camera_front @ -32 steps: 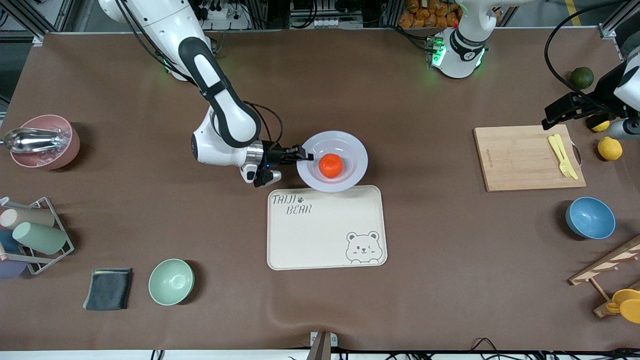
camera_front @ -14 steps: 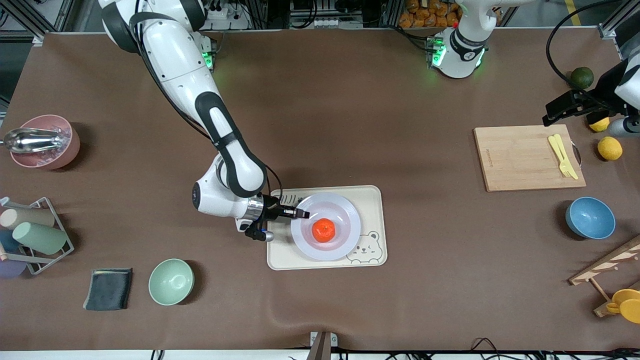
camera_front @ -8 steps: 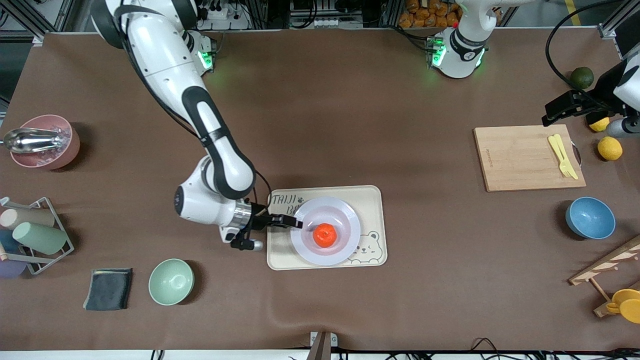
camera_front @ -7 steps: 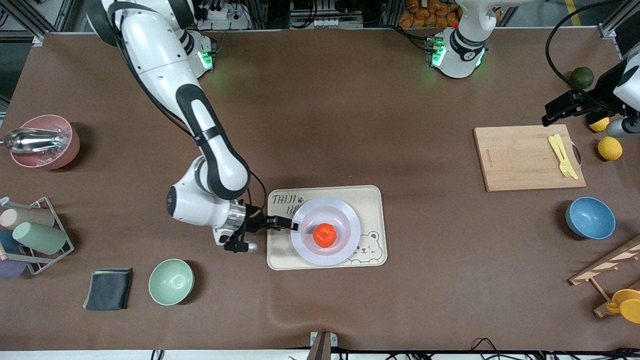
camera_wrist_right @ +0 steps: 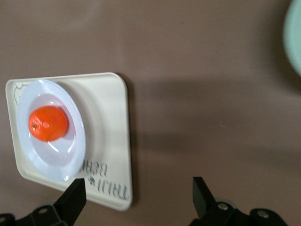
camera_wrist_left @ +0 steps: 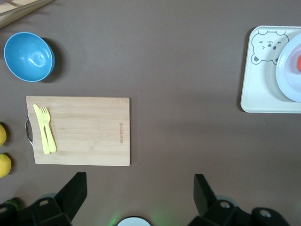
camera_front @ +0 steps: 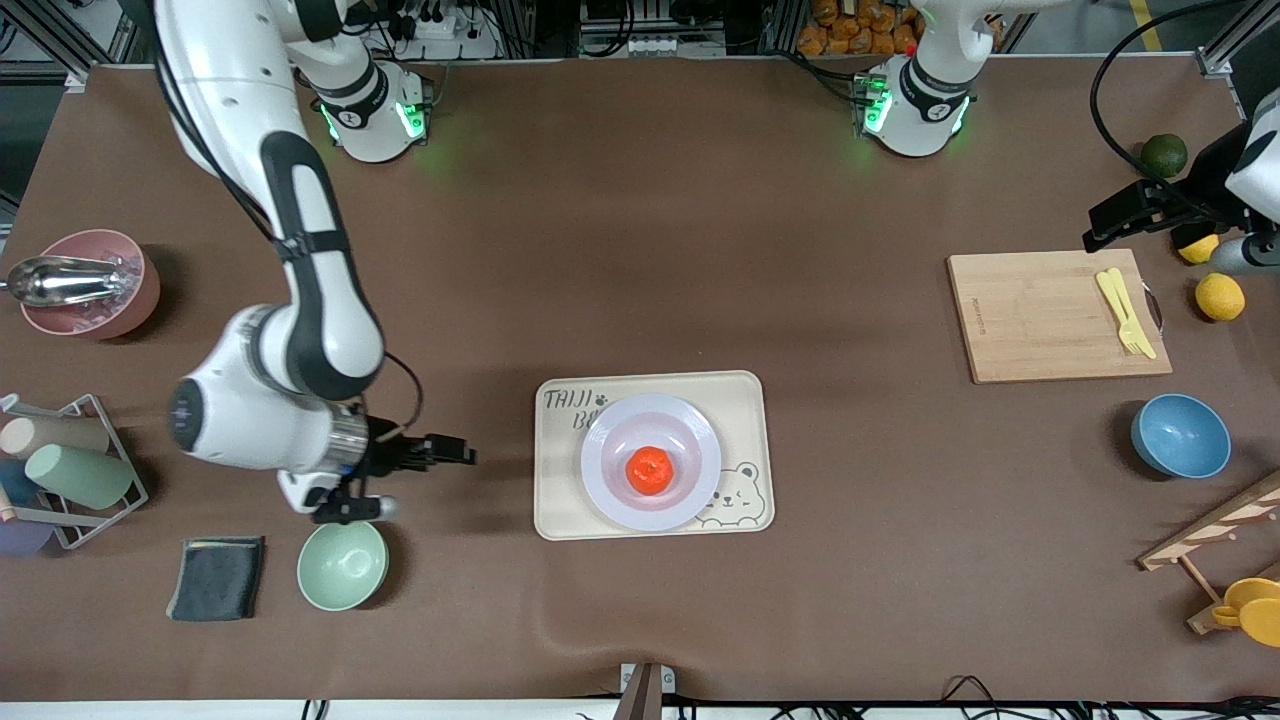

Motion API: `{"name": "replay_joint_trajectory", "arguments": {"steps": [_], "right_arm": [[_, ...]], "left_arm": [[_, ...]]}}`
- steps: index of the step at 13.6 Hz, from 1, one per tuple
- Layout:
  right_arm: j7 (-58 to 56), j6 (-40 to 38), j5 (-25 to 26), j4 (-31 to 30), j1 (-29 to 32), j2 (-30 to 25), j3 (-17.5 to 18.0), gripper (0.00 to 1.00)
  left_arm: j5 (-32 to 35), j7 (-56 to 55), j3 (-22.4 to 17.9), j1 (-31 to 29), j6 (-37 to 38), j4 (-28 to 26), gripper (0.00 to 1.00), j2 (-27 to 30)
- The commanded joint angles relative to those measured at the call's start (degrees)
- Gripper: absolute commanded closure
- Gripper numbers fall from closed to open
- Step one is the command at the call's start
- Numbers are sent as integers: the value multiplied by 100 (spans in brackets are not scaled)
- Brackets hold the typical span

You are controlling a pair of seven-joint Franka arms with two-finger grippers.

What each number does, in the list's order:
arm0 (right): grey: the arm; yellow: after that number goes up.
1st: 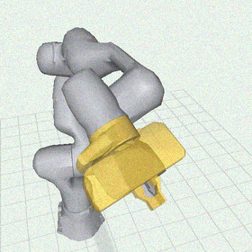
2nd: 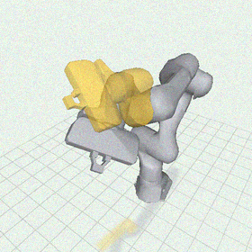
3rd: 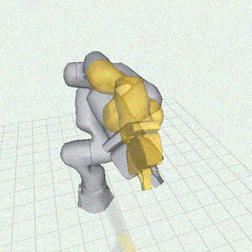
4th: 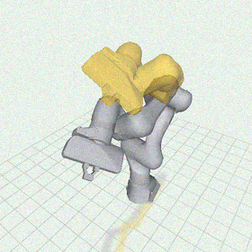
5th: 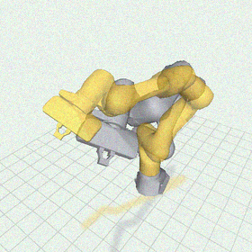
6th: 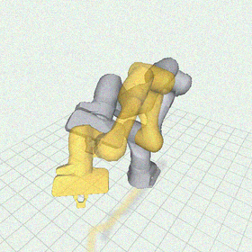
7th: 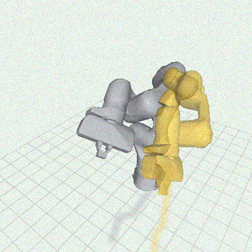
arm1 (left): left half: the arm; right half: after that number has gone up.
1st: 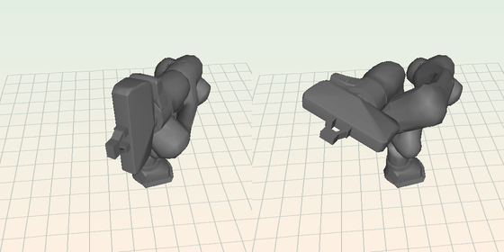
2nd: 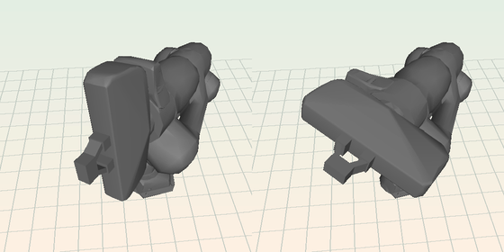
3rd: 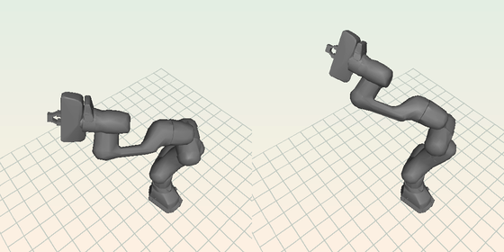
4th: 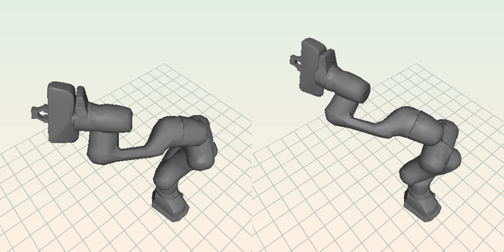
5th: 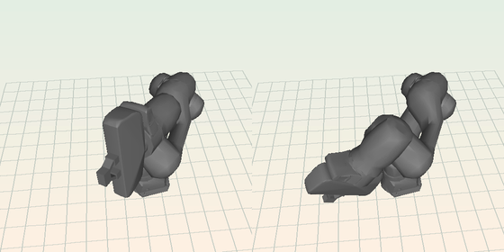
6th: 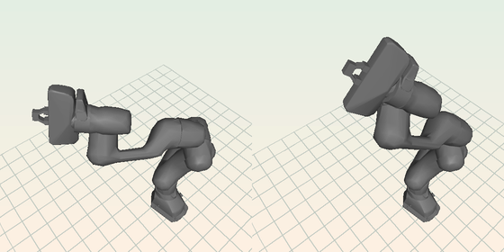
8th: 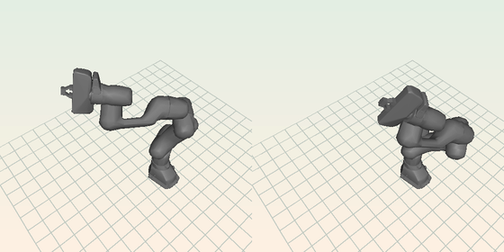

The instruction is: Place orange and plate with both arms

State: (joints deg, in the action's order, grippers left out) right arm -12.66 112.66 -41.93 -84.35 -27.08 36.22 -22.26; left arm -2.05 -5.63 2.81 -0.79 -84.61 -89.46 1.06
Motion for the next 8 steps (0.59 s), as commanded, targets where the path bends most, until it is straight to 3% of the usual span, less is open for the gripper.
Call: {"name": "replay_joint_trajectory", "arguments": {"steps": [1, 5, 7, 8], "right_arm": [[97, -673, 902, -187, -34, -808, -313, 0], [97, -1289, 2248, -118, -25, -1555, -639, 0], [105, -1465, 2740, -143, 141, -2012, -579, 0], [105, -1710, 2986, -117, 438, -2214, -369, 0]], "left_arm": [[-59, -17, 9, 0, 58, -54, 0, 105], [-59, -26, 9, 0, 50, -54, 0, 70], [-59, -26, 9, 9, 41, -54, 0, 52], [-59, -26, 9, 9, 41, -54, 0, 52]]}}
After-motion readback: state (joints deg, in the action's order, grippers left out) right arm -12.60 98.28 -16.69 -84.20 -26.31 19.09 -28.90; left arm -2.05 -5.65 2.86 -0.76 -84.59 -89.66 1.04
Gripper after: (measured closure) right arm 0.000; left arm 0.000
